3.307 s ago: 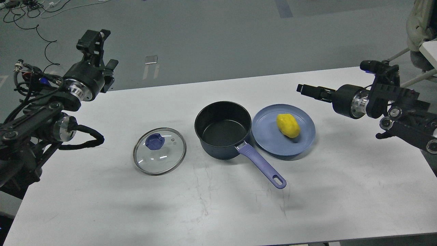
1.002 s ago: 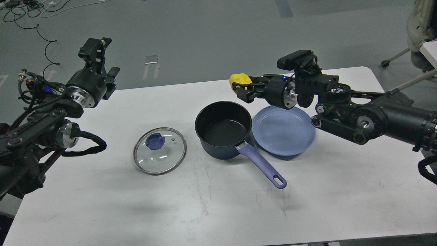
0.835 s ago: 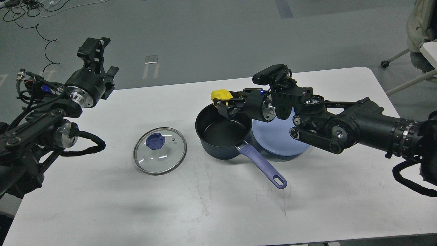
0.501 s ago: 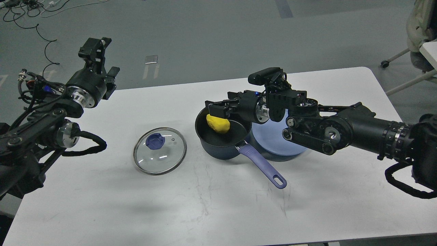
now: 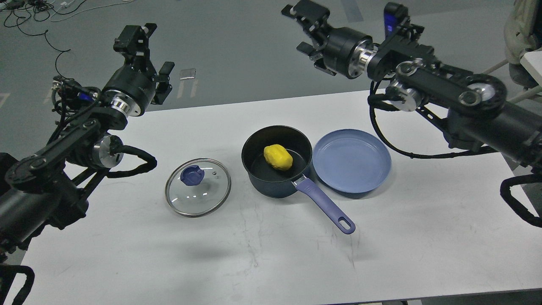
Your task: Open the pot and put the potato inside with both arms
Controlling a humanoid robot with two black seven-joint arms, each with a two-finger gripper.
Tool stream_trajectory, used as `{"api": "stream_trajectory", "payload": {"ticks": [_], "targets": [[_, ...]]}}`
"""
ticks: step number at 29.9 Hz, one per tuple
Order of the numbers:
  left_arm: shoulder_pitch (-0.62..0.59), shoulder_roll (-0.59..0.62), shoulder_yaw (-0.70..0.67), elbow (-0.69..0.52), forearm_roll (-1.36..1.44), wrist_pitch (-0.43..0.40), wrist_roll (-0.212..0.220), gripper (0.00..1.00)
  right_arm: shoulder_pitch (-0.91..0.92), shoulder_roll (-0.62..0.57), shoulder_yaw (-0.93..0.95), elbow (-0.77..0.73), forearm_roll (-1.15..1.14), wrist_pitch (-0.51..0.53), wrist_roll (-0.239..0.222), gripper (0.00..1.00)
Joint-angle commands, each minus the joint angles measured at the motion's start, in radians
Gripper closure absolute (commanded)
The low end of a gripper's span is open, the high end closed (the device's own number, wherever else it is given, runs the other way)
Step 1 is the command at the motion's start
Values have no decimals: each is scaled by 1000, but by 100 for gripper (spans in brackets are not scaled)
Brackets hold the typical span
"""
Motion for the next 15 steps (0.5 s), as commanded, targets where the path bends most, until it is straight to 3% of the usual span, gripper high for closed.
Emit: {"api": "stream_trajectory", "payload": {"ticks": [1,5,7,10,15], "targets": [[-1,-53,-91,0,-55,-33,30,2,-85,-53,155,-5,102,129,-4,0],[2,-81,-99,0,-110,-105,89,2,-183,-78,269,-5,185,179,-20,0],[10,-96,-99,0,-142,-122,109,2,-210,-78,296,-5,254,174,-68,0],[31,-119,-119,0,-147,-126,111,2,-229,-76,318,-3,274,162,-115,0],[47,-124,-171,3,-147,-124,113,2,-176,-56,289,2,272,94,-124,0]]}}
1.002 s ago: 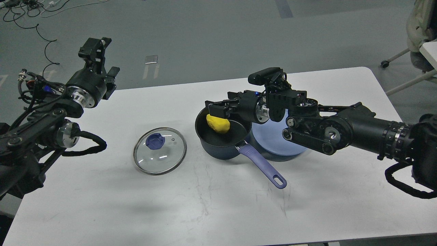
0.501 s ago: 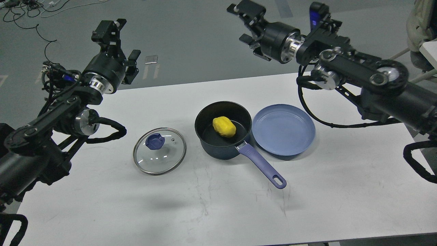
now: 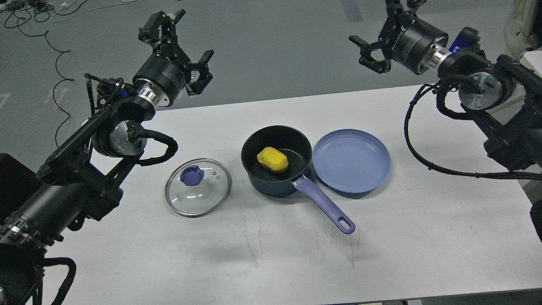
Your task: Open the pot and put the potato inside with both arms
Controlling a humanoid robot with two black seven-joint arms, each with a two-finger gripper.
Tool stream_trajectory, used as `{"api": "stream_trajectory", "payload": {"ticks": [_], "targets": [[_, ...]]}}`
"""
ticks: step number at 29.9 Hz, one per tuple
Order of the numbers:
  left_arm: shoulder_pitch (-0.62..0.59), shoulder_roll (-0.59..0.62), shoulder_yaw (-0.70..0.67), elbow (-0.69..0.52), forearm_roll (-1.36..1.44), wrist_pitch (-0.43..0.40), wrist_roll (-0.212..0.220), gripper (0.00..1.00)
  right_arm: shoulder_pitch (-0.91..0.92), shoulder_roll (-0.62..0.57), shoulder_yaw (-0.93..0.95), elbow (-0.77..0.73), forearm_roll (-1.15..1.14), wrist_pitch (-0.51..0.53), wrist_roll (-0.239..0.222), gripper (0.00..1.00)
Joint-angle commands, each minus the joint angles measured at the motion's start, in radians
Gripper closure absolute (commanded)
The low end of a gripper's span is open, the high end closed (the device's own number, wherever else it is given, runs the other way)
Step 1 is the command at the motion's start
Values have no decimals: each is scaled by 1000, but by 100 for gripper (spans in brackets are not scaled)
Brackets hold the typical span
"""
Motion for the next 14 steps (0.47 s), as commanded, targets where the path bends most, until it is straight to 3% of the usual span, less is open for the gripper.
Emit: {"api": "stream_trajectory", "payload": {"ticks": [1,9,14], "targets": [[5,5,-27,3,-2,-1,1,2,53,12,-31,1,1,-46,-4,0],[17,29,-47,4,-2,7,1,2,124,60,-140,-7,-6,-150,0,0],[28,27,-47,4,1,8,-8,2,122,60,-172,-1,-4,-136,8,0]]}}
